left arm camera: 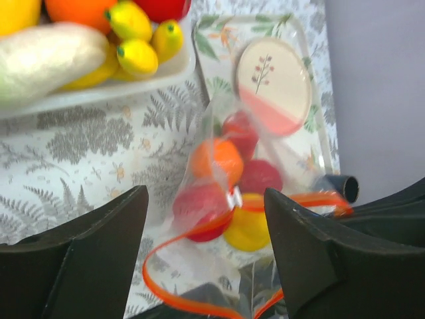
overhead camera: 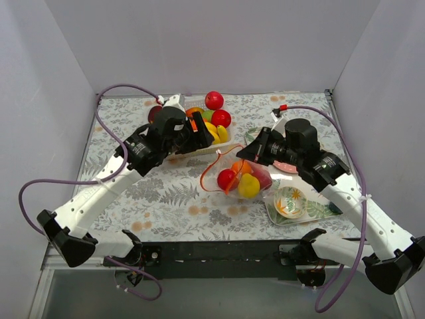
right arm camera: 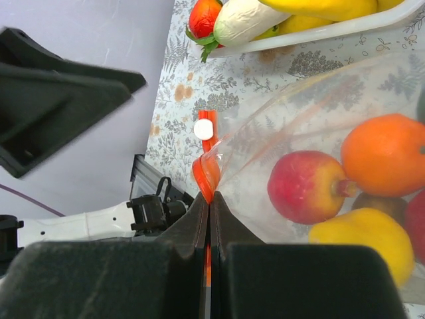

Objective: Place the food in the zip-top bag and seal the zipper
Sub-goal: Adjust the zipper food storage bag at the center of the board.

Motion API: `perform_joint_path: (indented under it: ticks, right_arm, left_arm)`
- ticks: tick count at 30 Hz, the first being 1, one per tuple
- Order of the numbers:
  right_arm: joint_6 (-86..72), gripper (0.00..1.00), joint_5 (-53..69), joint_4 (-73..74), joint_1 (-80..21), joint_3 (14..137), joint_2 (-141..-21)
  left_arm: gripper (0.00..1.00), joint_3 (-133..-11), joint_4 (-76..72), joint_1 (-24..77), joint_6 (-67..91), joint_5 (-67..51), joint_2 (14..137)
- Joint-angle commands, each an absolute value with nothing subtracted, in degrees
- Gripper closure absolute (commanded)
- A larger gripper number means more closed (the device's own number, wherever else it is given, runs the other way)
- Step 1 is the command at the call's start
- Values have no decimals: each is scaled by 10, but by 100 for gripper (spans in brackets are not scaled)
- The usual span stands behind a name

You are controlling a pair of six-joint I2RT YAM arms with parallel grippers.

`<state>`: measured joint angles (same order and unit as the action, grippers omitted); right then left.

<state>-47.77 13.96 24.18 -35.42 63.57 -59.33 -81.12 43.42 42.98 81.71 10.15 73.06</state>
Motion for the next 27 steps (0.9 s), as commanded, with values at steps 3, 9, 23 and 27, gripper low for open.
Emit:
perform_joint_path:
  ticks: [3,9,23,27]
  right_arm:
    - [-475,99,165,196,-356,636,-591]
    - [-484,99,186,168,-357,607,-593]
    - [-481,99,198,159,-363,567,-577]
    - [-480,99,199,158,-363,557,-572]
  left_arm:
    - [29,-891,388,348,764,124,750]
    - [32,-940,356,269,738,169,823]
    - [26,-1094,298,165,657,193,1103]
    - [27,-1150,315,166,657,212,1173]
